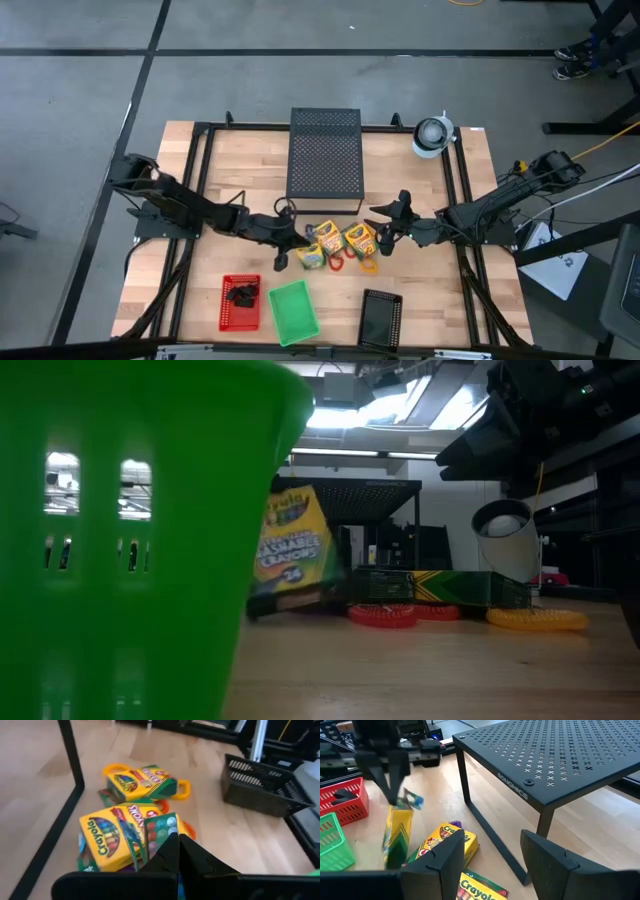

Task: Pick & Place Office Desk Supplies
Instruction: Put the crayon box into the green bin

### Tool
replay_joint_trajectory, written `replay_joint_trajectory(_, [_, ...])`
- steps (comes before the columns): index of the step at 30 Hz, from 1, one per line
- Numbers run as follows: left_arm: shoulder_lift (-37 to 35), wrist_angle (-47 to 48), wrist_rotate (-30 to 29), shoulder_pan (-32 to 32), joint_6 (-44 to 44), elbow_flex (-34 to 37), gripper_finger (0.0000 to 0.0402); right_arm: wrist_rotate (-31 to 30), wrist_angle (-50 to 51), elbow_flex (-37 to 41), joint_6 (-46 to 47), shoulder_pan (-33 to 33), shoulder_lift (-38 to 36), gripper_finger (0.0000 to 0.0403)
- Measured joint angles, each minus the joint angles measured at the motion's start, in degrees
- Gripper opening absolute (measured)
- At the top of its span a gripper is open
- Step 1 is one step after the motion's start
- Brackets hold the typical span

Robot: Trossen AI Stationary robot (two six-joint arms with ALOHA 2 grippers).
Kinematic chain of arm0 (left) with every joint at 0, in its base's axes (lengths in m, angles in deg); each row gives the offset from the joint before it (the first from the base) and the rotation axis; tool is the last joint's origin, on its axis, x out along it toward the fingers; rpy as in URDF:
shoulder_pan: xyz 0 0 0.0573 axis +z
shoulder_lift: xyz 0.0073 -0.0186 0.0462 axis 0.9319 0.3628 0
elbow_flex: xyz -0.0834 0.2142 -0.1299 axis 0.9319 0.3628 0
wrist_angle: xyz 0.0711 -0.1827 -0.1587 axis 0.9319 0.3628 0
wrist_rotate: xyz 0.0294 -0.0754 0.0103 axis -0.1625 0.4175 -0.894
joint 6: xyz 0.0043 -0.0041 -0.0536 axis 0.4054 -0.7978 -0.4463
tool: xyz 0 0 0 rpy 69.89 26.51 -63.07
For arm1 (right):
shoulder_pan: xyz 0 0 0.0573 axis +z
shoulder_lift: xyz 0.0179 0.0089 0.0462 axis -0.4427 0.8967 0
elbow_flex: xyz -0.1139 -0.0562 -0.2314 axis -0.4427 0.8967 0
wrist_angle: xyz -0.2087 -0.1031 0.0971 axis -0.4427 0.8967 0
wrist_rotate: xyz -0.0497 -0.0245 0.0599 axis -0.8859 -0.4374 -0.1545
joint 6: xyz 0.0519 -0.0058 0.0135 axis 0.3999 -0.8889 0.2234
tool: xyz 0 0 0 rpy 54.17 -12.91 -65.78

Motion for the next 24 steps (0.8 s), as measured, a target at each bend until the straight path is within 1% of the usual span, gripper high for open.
replay_joint_trajectory(3, [-1.7,0.4,-0.8,-1.1,0.4,0.0,0.0001,-0.7,-0.1,0.0,-0.3,0.0,0.0,0.0196])
replay_joint_trajectory(7, [-2.1,0.6,-1.7,-1.9,1.0,-0.2,0.0001,-2.0,-1.5,0.0,-1.6,0.0,0.0,0.0196])
replay_joint_trajectory(10, [-2.1,0.9,-1.6,-1.9,1.5,-0.8,0.0001,-1.2,-3.8,0.0,-3.1,0.0,0.0,0.0196])
replay_joint_trajectory(13, [-2.1,3.4,-2.9,-1.9,1.5,-1.3,0.0001,-0.2,-5.3,0.0,-4.5,0.0,0.0,0.0196])
replay_joint_trajectory(15, [-2.2,7.8,-5.1,-1.9,0.8,-2.0,0.0001,0.0,-5.8,0.0,-4.9,0.0,0.0,0.0196])
replay_joint_trajectory(18, [-2.3,20.5,-10.4,-1.8,-1.6,-3.8,0.0010,0.3,-5.8,0.0,-4.9,0.0,0.0,0.0196])
replay_joint_trajectory(20, [-2.2,28.3,-14.0,-1.7,-5.1,-4.6,0.0024,1.0,-5.8,0.0,-4.9,0.0,0.0,0.0196])
replay_joint_trajectory(22, [-2.2,31.3,-14.7,-1.0,-8.6,-4.8,0.0041,1.9,-5.8,0.0,-4.8,0.0,0.0,0.0196])
replay_joint_trajectory(24, [-2.2,32.4,-12.6,-0.2,-10.7,-4.8,0.0060,3.2,-5.8,0.0,-4.7,0.0,0.0,0.0196])
